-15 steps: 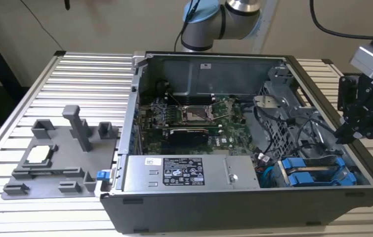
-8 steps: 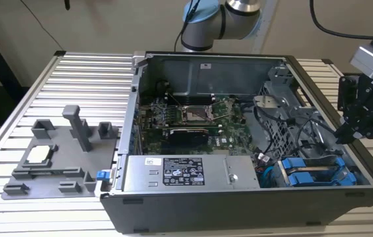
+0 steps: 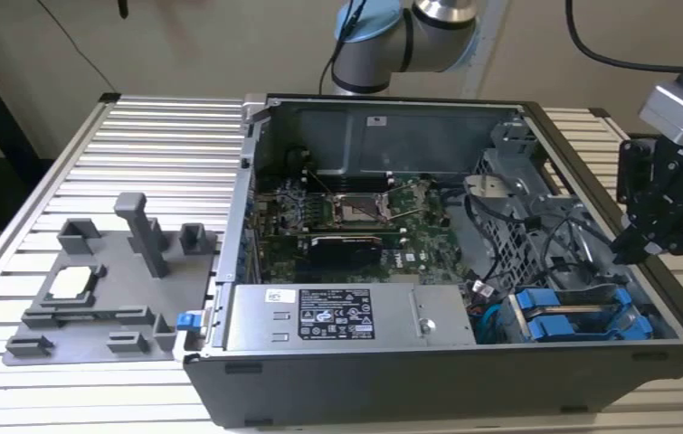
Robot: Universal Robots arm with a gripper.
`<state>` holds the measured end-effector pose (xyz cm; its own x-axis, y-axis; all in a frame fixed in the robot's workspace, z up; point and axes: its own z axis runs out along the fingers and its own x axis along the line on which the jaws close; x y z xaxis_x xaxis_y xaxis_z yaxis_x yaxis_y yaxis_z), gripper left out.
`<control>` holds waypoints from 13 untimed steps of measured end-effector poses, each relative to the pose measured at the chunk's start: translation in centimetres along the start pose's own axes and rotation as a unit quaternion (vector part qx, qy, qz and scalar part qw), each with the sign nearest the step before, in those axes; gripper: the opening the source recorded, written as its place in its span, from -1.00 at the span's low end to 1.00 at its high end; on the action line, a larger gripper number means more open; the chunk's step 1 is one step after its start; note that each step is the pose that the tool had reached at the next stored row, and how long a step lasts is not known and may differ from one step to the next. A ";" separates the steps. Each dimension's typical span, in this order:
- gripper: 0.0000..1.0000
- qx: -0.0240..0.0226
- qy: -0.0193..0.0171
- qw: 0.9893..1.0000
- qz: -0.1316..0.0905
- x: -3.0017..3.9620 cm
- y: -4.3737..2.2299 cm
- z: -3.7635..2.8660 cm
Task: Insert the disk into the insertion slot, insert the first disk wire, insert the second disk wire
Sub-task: 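Insert the first disk wire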
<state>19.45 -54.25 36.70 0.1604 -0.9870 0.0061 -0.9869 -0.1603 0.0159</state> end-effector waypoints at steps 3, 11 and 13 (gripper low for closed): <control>-0.62 0.000 0.000 1.000 0.000 0.21 0.31 0.01; -0.62 0.000 0.000 1.000 0.000 1.18 1.31 0.10; -0.62 0.000 0.000 1.000 0.000 1.50 1.53 0.12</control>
<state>18.18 -55.97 36.61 0.1603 -0.9870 0.0061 -0.9870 -0.1602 0.0159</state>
